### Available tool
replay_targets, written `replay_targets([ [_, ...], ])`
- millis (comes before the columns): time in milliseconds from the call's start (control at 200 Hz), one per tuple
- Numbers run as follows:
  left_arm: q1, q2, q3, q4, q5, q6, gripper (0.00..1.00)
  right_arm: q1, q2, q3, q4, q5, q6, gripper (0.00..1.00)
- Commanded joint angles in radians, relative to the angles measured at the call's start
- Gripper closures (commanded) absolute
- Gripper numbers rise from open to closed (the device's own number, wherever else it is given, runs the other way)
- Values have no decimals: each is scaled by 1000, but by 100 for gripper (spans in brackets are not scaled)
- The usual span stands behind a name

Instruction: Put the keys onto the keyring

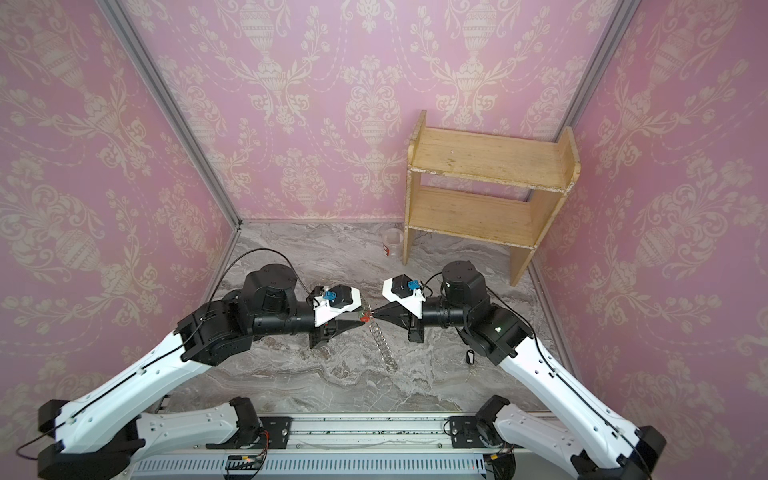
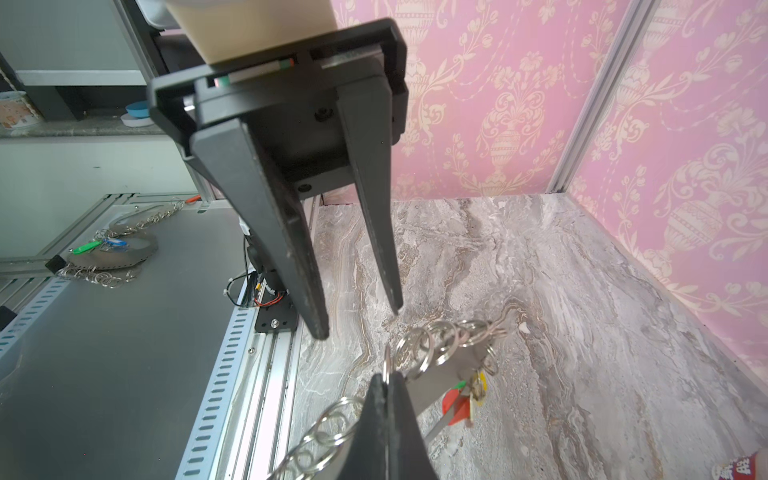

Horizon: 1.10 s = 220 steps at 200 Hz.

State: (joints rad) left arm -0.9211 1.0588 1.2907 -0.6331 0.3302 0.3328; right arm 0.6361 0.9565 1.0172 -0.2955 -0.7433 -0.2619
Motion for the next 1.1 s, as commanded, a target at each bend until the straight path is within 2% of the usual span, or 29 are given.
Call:
replay_targets([
  [0, 20, -32, -47, 85, 2, -82, 63, -7, -46, -21, 132, 2, 74, 100],
  [225, 37, -41, -100, 179, 54, -161, 65, -9, -84, -56, 239, 11, 138, 100],
  [470, 45, -71, -165, 366, 97, -246, 71, -9, -106, -80, 307, 8, 176, 100],
  [620, 45, -65, -157, 391, 138, -262, 77, -9, -112, -92, 340, 12, 192, 100],
  [956, 45, -42, -133, 386, 185, -261, 83, -9, -128, -109, 375, 17, 210, 100],
  [1096, 45, -36, -131, 398, 196, -255, 90, -9, -131, -108, 376, 13, 213, 100],
])
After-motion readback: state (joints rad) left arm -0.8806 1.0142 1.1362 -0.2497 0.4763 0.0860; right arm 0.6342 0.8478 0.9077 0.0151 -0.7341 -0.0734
